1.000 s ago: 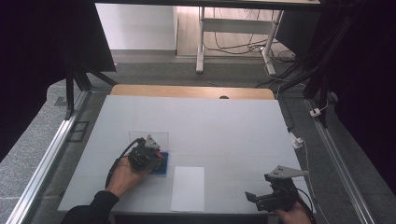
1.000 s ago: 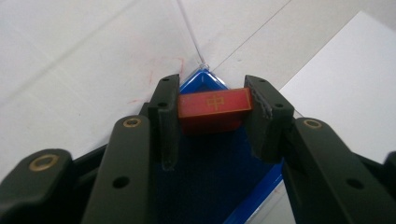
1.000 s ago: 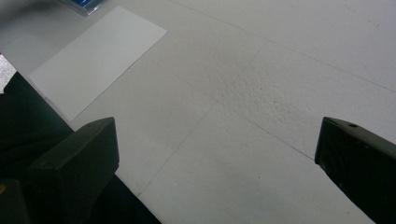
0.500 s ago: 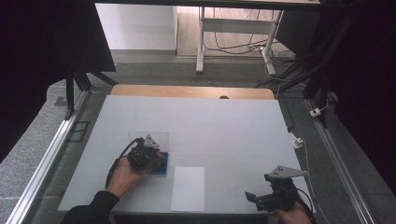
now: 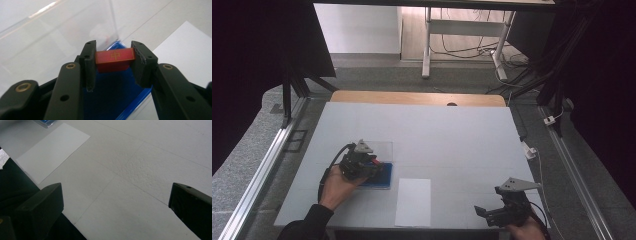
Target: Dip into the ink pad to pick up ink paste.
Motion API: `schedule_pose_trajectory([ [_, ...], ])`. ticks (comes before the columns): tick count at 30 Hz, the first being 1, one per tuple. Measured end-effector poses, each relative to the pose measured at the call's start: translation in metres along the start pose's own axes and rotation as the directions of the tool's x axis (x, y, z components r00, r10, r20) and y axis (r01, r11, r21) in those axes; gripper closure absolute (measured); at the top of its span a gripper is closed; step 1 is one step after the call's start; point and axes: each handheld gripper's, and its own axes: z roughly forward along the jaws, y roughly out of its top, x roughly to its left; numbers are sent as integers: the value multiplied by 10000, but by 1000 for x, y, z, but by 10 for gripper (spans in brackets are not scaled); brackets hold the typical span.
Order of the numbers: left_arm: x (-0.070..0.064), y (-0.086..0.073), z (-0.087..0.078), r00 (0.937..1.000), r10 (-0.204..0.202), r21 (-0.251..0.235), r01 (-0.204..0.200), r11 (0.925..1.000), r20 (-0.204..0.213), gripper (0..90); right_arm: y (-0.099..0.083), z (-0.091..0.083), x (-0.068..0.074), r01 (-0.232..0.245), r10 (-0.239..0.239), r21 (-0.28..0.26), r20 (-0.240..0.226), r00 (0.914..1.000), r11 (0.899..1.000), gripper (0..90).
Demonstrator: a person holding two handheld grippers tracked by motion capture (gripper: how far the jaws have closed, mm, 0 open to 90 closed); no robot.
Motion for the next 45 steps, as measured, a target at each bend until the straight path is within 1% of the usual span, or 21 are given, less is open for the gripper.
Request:
schedule_pose_trajectory([
  [5,13,-10,-9,9993,-328,-5,328,9995,-170,577,0,0,0,17,-17,-13,-2,10000,10000,0],
  [11,25,-19,-12,9972,-719,150,722,9973,-219,577,0,0,1,45,-45,-18,-37,10000,10000,0],
  [17,29,-22,-9,9966,-795,400,803,9960,-229,576,0,0,1,95,-95,-15,-40,9999,10000,0],
  [23,32,-25,-7,9953,-949,481,959,9942,-209,577,0,0,1,103,-103,-3,-26,9999,9999,0],
  [28,34,-26,-6,9948,-972,506,986,9938,-302,576,0,0,1,102,-103,-7,-34,9999,9999,0],
  [32,35,-27,-3,9949,-942,675,966,9930,-371,576,0,0,1,110,-110,-2,-60,9999,9999,0],
  [36,33,-27,-1,9962,-749,675,778,9947,-455,576,0,1,1,134,-134,20,-58,9999,9999,0],
  [42,32,-29,0,9958,-766,614,797,9949,-501,578,0,1,1,182,-182,15,-83,9998,9998,0],
  [43,31,-30,0,9955,-763,610,798,9949,-571,578,0,0,1,189,-189,21,-85,9998,9998,0],
  [45,28,-29,1,9954,-604,638,652,9958,-747,579,0,1,2,203,-203,26,-81,9998,9998,0],
])
